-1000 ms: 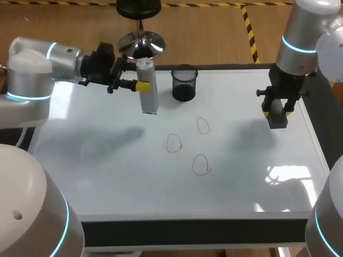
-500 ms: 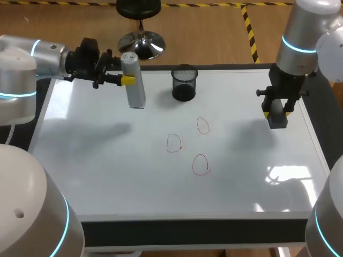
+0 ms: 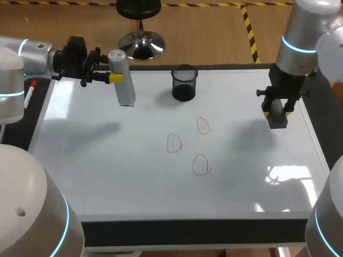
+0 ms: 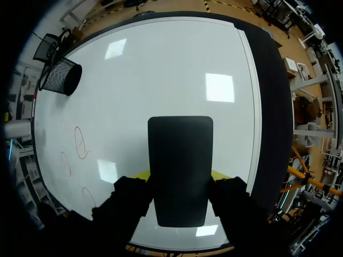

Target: Pick up the inspection probe, press it on each red-marked spot on the whiteboard one by one, put down the probe, pick up the eraser, and wipe off all the red marks.

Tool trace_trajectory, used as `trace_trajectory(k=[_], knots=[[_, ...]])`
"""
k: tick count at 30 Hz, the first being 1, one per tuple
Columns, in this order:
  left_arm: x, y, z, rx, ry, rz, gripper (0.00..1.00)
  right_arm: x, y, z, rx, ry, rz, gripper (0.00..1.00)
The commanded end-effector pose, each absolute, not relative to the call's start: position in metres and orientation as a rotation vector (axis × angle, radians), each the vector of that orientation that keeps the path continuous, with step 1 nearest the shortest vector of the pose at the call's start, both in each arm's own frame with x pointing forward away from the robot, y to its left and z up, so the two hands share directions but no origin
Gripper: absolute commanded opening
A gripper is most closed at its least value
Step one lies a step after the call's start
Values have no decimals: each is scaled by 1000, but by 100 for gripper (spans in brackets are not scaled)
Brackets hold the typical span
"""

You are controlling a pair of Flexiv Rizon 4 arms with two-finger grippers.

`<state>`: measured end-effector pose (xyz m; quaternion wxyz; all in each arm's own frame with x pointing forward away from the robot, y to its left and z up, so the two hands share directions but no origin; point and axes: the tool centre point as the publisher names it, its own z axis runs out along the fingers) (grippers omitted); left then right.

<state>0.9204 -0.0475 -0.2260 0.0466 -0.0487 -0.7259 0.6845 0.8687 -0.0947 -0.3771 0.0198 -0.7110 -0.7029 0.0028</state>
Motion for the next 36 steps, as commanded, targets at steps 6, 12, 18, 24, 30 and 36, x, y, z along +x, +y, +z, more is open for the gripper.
trace_trajectory(k=[6,12,18,24,30,36], knots=[[920,-28,-224,-156,-2224,2093,0,868,-95,-375,-2205,-2182,10,0],[920,-20,-223,-153,-2228,2095,0,868,-95,-375,-2205,-2182,10,0],[919,-12,-224,-127,-2216,2098,0,868,-95,-375,-2205,-2182,10,0],[918,-9,-223,-125,-2205,2102,0,868,-95,-375,-2205,-2182,10,0],[918,-9,-223,-125,-2205,2102,0,868,-95,-375,-2205,-2182,10,0],[918,-9,-223,-125,-2205,2102,0,868,-95,-375,-2205,-2182,10,0]])
